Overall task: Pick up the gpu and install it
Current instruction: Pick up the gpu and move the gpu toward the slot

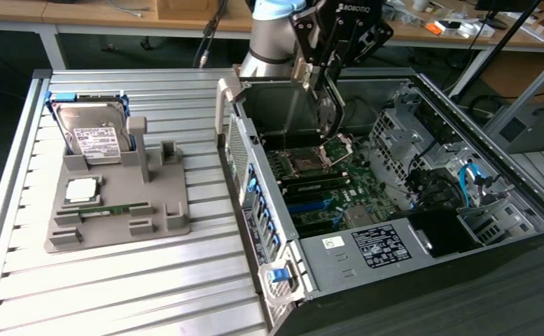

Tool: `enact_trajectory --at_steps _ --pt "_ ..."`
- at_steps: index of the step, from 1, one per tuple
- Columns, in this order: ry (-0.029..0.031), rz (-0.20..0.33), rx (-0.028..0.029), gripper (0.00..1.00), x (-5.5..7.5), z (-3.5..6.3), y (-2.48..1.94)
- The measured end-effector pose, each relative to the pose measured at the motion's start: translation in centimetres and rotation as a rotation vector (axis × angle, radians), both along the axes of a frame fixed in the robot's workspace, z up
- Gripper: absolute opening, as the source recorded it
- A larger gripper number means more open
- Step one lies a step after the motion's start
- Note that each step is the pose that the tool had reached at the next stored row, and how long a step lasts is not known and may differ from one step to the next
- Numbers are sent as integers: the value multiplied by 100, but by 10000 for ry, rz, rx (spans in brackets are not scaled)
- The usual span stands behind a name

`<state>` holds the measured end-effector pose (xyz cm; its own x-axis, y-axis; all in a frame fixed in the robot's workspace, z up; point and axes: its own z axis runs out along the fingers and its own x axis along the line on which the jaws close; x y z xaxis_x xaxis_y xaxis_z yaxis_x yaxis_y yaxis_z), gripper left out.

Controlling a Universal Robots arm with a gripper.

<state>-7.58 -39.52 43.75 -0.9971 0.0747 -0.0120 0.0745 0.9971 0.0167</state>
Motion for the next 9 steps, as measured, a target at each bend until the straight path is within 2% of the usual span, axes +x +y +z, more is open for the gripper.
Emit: enact_trajectory --at_steps 9 --pt "27 -1 -23 27 192 -19 -54"
